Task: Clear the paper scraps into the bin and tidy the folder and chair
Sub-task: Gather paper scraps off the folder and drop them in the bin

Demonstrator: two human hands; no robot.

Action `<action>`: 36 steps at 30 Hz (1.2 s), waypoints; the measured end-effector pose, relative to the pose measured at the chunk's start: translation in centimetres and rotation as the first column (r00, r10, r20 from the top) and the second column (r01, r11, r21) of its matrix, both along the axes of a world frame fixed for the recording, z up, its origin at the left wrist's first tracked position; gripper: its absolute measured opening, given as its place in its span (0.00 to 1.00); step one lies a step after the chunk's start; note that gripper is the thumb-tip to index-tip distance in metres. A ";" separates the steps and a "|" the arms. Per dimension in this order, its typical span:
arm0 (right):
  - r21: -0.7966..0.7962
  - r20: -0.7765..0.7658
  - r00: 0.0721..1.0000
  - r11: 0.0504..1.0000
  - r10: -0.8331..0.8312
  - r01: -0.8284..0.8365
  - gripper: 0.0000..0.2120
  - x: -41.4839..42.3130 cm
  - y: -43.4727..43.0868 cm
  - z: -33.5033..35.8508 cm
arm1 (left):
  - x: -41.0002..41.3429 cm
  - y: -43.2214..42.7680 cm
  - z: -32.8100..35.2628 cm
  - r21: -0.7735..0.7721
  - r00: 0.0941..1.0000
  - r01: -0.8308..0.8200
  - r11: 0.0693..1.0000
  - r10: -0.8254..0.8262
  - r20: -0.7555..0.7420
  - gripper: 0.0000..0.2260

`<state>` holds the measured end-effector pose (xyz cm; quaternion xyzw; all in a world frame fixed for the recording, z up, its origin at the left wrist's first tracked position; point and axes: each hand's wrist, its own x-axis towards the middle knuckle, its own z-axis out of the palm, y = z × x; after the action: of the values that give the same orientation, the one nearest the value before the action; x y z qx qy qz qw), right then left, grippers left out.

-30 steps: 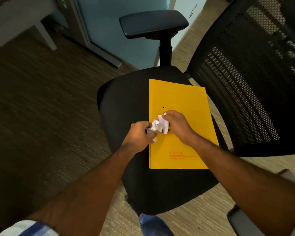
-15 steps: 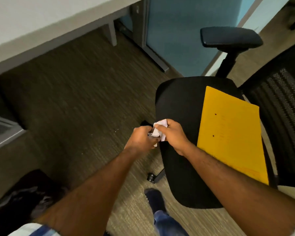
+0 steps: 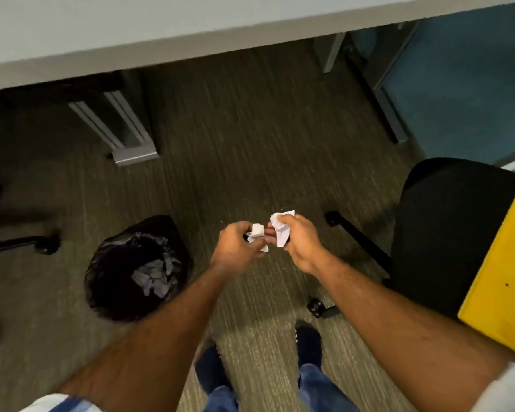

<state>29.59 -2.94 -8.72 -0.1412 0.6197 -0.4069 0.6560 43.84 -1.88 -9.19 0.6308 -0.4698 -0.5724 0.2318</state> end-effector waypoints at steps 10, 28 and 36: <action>0.159 -0.089 0.882 0.881 0.462 -0.445 0.03 18.7 1.4 -3.0 | 17.1 5.1 -3.8 0.108 0.905 -0.426 0.898 0.423 0.051 0.09; 0.245 -0.280 0.587 0.648 0.759 -0.721 0.16 30.0 1.0 -4.6 | 29.8 7.8 -7.2 0.092 0.798 -0.536 0.839 0.468 0.380 0.25; 0.271 -0.271 0.630 0.686 0.728 -0.676 0.18 25.5 1.6 -4.8 | 27.5 7.1 -6.5 0.125 0.856 -0.439 0.890 0.373 0.357 0.21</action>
<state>55.13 -1.32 -13.48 -0.3953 0.6511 -0.0402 0.6467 71.36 5.22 -15.66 0.8213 -0.2962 -0.4436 0.2021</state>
